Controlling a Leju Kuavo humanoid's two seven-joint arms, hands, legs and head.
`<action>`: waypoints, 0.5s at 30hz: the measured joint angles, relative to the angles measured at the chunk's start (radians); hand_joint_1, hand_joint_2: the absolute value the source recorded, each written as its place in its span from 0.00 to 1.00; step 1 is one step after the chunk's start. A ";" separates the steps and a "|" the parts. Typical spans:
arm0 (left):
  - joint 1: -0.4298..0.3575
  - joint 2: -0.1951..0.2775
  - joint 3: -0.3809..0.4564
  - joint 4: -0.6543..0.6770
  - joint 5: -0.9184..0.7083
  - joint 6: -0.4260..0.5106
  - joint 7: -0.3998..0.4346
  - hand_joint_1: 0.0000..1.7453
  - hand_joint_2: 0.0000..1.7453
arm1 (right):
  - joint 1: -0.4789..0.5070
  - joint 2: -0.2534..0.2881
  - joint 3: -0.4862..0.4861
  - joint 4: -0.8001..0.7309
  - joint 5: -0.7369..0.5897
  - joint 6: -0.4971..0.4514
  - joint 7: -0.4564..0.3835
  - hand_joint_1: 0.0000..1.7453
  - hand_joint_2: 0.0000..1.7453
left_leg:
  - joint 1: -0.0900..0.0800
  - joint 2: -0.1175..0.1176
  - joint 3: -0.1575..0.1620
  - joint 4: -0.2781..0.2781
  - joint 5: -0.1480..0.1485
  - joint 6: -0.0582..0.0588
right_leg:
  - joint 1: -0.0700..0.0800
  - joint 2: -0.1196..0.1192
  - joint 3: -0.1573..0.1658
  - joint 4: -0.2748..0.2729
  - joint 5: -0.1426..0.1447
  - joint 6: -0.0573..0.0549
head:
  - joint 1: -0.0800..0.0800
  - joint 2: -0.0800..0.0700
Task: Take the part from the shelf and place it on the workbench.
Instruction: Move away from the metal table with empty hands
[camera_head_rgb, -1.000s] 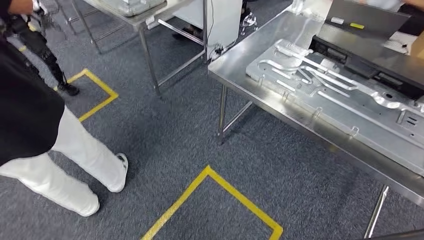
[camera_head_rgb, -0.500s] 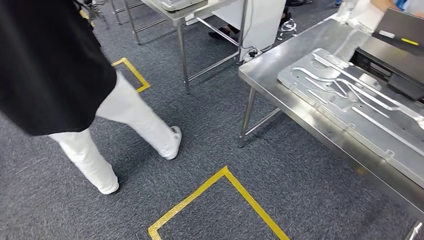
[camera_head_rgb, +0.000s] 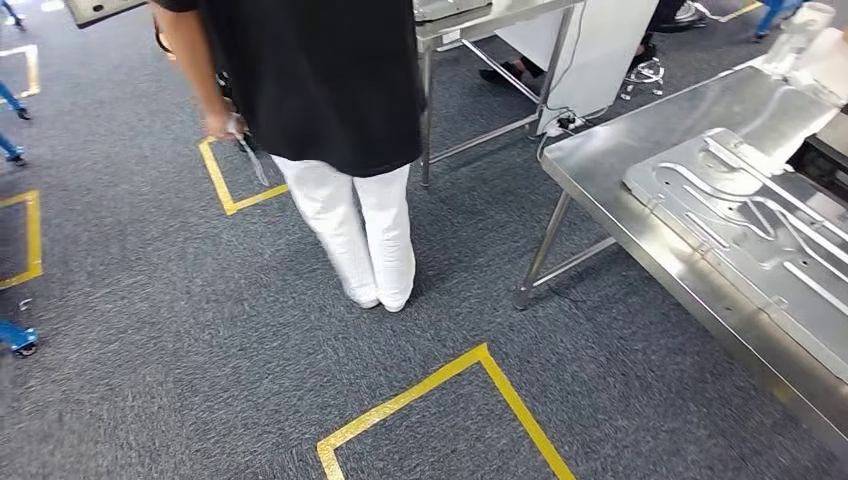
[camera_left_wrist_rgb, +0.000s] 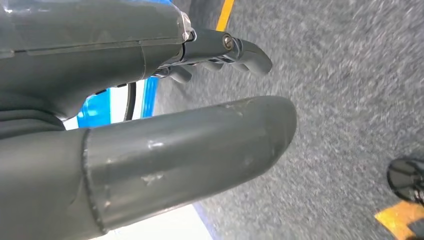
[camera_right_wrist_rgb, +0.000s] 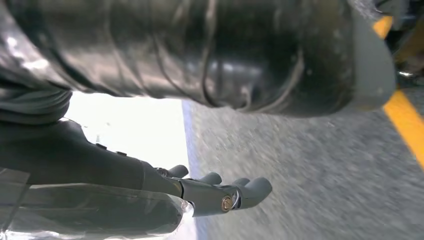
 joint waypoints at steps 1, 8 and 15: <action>0.002 0.000 0.000 0.000 0.001 0.000 -0.001 0.00 0.00 | -0.001 0.000 0.000 0.000 0.000 0.000 -0.001 0.00 0.00 | 0.001 -0.009 -0.004 0.001 0.001 -0.007 | 0.002 0.003 0.002 -0.006 -0.003 -0.002 | 0.000 0.000; 0.010 0.001 0.000 0.000 0.001 -0.001 -0.001 0.00 0.00 | 0.001 -0.001 0.000 0.000 0.000 -0.001 -0.007 0.00 0.00 | 0.005 0.084 -0.114 0.221 -0.119 -0.040 | 0.006 -0.084 0.007 -0.027 0.008 -0.037 | -0.001 0.000; 0.011 0.003 0.006 0.000 0.001 -0.002 -0.002 0.00 0.00 | 0.001 -0.001 -0.001 0.000 0.000 0.002 -0.007 0.00 0.00 | -0.002 0.162 0.012 0.012 -0.021 -0.027 | 0.016 -0.165 0.021 -0.023 -0.007 -0.024 | 0.000 0.000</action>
